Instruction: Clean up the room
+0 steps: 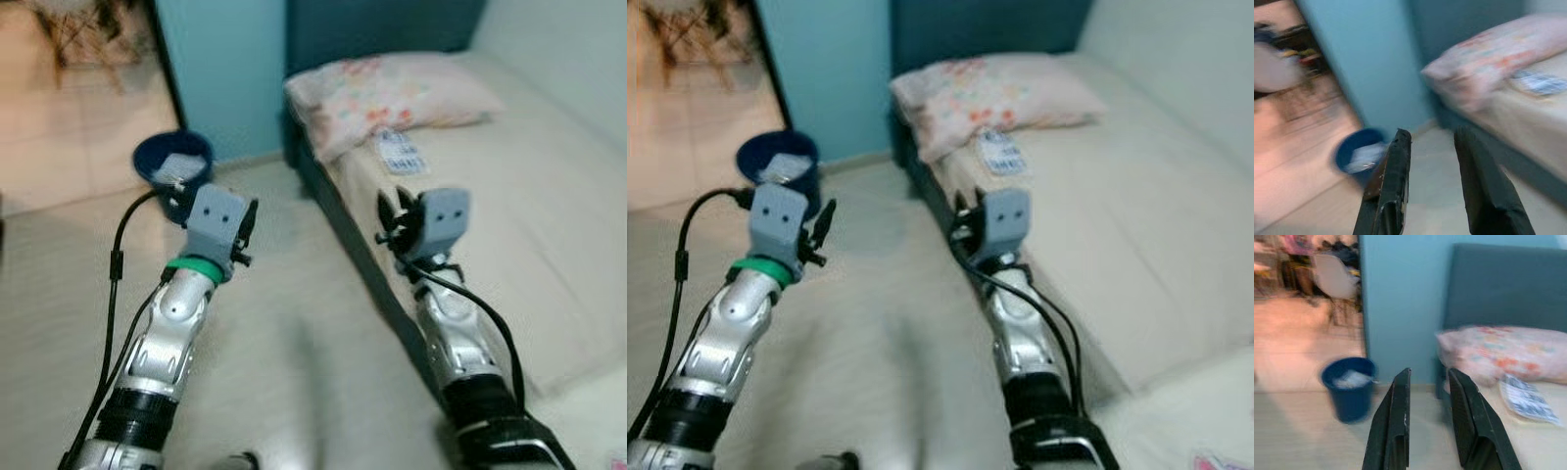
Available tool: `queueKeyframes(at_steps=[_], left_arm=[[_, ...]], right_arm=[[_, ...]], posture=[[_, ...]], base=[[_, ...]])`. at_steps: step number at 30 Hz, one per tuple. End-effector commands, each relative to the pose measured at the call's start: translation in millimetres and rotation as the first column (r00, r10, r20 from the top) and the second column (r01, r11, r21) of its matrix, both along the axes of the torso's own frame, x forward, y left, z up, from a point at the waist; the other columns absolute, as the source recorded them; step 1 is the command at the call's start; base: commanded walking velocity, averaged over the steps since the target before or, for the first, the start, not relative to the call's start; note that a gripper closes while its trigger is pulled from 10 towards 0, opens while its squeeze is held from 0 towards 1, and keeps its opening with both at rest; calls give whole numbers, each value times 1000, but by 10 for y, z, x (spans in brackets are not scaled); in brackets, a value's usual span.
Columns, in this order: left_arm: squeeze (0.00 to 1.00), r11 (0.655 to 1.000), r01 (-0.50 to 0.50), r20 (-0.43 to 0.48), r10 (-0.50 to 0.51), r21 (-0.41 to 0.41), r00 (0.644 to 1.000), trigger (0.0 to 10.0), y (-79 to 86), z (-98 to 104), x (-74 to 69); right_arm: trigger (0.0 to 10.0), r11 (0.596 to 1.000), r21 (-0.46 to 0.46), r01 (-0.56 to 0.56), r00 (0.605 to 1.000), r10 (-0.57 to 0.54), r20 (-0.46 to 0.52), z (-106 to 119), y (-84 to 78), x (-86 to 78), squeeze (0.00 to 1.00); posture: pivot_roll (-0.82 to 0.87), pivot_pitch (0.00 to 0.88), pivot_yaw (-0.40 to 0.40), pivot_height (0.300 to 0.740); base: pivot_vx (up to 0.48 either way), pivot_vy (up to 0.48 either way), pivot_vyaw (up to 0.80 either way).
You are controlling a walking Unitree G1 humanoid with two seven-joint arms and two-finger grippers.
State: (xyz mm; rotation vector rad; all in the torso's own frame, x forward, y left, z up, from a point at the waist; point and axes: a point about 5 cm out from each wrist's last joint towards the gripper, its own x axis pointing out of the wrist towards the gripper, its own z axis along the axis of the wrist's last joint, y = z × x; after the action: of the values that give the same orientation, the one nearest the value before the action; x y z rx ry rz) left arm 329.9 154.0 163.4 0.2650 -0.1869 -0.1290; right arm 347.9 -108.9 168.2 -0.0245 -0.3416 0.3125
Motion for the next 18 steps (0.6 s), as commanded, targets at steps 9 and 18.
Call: queueKeyframes(at_steps=[9, 18], left_arm=[[0, 1000, 28, -21, -28, -4, 999, 10000, -122, -53, -4], [0, 1000, 23, -11, -22, 2, 1000, 10000, -110, -44, 2]], right_arm=[[10000, 999, -13, 36, 999, -36, -37, -119, -143, -29, 0], [10000, 1000, -16, 25, 999, -25, -37, -120, -122, -26, 0]], posture=[[70, 31, 19, 740], [72, 29, 20, 740]], base=[[120, 0, 758], [366, 0, 763]])
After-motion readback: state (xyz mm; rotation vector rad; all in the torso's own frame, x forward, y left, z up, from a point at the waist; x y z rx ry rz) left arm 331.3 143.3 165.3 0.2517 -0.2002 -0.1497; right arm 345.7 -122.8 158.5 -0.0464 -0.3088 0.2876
